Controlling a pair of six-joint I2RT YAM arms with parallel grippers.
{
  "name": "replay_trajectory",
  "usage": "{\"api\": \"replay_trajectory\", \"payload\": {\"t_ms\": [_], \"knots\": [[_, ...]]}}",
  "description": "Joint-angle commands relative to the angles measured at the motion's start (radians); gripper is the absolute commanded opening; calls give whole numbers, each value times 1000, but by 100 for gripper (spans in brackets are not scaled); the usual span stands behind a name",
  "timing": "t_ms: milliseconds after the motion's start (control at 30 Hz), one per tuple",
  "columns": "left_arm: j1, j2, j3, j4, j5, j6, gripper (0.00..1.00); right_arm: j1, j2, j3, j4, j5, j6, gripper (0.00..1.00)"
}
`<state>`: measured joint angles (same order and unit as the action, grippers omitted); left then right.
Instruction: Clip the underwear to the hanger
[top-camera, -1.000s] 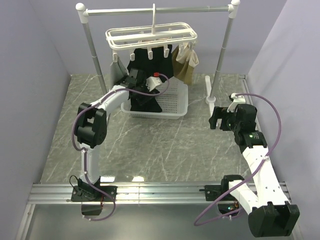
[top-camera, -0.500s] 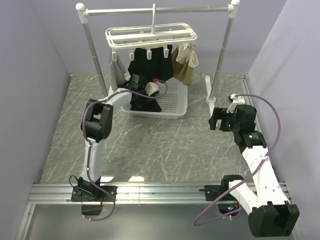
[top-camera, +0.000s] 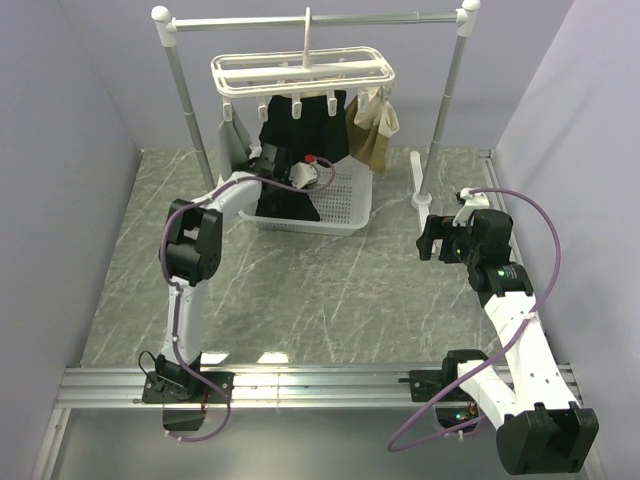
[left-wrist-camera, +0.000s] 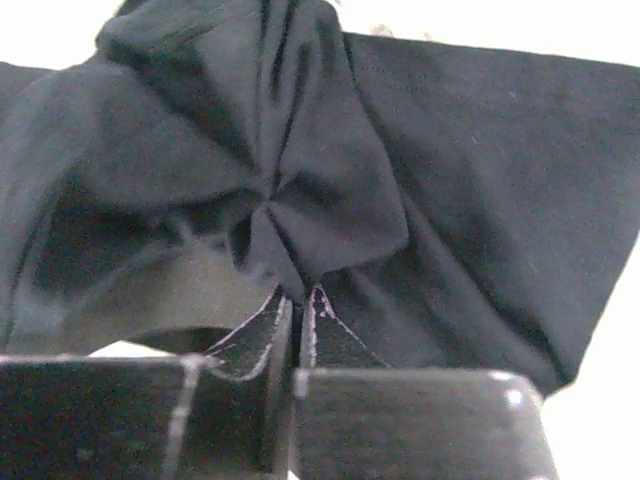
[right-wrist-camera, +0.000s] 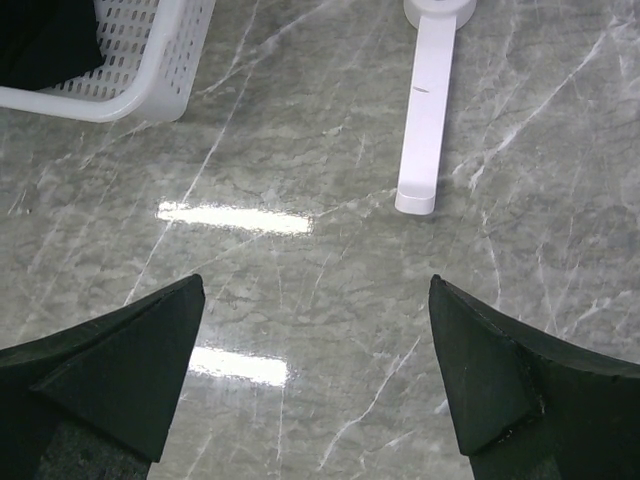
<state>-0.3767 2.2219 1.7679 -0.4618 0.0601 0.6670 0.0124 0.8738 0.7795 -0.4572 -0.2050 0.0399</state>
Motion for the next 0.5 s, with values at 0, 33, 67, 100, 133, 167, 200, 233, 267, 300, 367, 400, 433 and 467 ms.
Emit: {"api": "replay_trajectory", "payload": {"t_ms": [0,33,67,100,133,167,200,233,267,300,367,400,433,467], "knots": [[-17,-174,53,-67,58,13,2,-6,-2,27,32,-19,-2,100],[-19,-191,65,-83,76,10,0,-8,-1,30,34,-20,0,100],[-21,-220,79,-98,87,6,0,-8,1,30,35,-23,2,100],[-22,-232,108,-112,99,5,0,-8,-1,32,37,-25,3,100],[-22,-255,123,-145,121,2,0,-8,-2,33,38,-25,3,100],[-25,-269,134,-158,132,0,0,-8,-2,35,38,-27,5,100],[-25,-281,152,-181,142,-3,0,-6,-4,37,34,-27,2,100],[-25,-307,159,-190,152,-4,0,-8,-6,38,32,-28,2,100],[-28,-320,163,-199,168,-6,0,-8,-9,40,31,-28,0,100],[-31,-333,162,-202,173,-7,0,-8,-10,38,31,-30,0,100],[-40,-370,162,-224,196,-14,0,-8,-10,37,34,-37,0,100],[-44,-383,162,-230,207,-17,0,-8,-9,37,34,-37,2,100],[-45,-407,162,-248,217,-21,0,-6,-10,38,34,-42,0,100],[-54,-419,157,-255,231,-24,0,-6,-10,40,35,-42,0,100]]}}
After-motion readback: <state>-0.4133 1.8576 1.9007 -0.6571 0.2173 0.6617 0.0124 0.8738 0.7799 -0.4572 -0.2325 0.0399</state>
